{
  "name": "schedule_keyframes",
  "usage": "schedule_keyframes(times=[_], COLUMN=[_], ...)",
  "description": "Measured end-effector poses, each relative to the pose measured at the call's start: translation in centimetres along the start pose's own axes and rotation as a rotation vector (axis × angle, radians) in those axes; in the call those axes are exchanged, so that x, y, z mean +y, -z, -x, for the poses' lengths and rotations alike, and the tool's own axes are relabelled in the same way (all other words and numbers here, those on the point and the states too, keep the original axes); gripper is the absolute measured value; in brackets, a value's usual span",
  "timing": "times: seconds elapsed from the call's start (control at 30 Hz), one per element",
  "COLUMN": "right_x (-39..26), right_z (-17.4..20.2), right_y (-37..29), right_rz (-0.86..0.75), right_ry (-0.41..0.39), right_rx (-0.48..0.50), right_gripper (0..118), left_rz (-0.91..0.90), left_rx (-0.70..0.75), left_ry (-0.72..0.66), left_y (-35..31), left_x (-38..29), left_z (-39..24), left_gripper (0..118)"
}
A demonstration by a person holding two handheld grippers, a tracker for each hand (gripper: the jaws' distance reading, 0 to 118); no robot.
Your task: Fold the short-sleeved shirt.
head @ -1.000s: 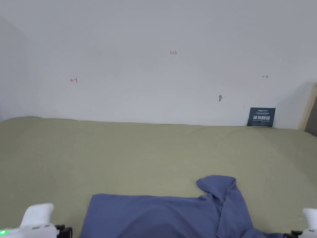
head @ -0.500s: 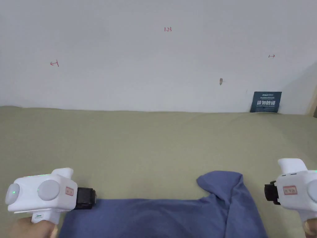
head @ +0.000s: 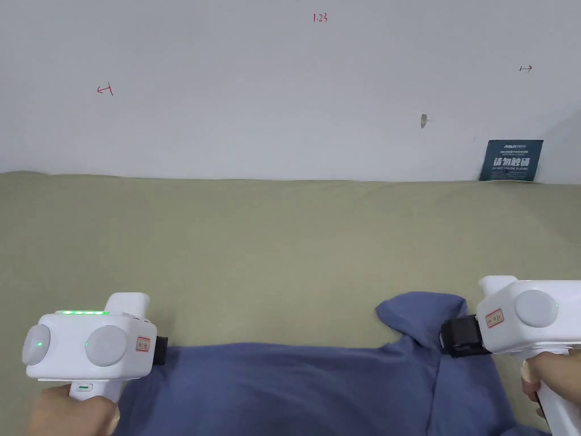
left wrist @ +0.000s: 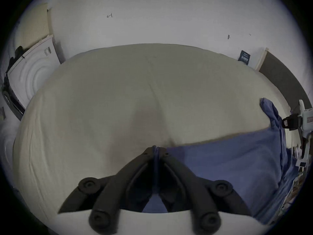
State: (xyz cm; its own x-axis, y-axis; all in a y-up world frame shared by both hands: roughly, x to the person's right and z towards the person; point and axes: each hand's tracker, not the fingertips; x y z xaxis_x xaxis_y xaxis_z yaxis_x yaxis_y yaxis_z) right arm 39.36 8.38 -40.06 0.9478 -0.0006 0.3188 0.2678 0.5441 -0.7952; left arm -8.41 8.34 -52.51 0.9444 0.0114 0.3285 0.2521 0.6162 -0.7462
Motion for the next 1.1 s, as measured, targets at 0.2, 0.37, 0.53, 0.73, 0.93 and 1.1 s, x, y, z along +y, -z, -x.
schedule_keyframes(times=[0.2, 0.37, 0.53, 0.73, 0.93, 1.1], right_x=[-1.0, -1.7, -2.4, -4.5, -8.8, -12.9], right_z=[0.8, 0.0, -1.3, -2.6, -3.5, -3.7], right_y=[-0.2, -2.6, -6.5, -13.1, -19.4, -23.5], right_rz=[0.014, -0.08, -0.141, -0.228, -0.306, -0.326], right_ry=[-0.046, -0.012, 0.035, 0.033, 0.035, 0.009], right_rx=[-0.061, -0.015, 0.061, 0.074, 0.113, 0.123], right_gripper=[0, 0, 0, 0, 0, 0], left_rz=[-0.001, -0.03, -0.069, -0.134, -0.173, -0.198], left_rx=[-0.034, -0.078, -0.132, -0.194, -0.236, -0.249], left_ry=[-0.047, -0.034, 0.019, 0.031, 0.02, 0.006], left_y=[-0.3, -2.2, -5.8, -11.5, -16.1, -19.6], left_x=[0.0, 0.1, 0.1, -1.1, -4.0, -8.4], left_z=[1.2, 1.9, 2.5, 3.3, 4.6, 5.7], left_gripper=[6, 6, 6, 6, 6, 6])
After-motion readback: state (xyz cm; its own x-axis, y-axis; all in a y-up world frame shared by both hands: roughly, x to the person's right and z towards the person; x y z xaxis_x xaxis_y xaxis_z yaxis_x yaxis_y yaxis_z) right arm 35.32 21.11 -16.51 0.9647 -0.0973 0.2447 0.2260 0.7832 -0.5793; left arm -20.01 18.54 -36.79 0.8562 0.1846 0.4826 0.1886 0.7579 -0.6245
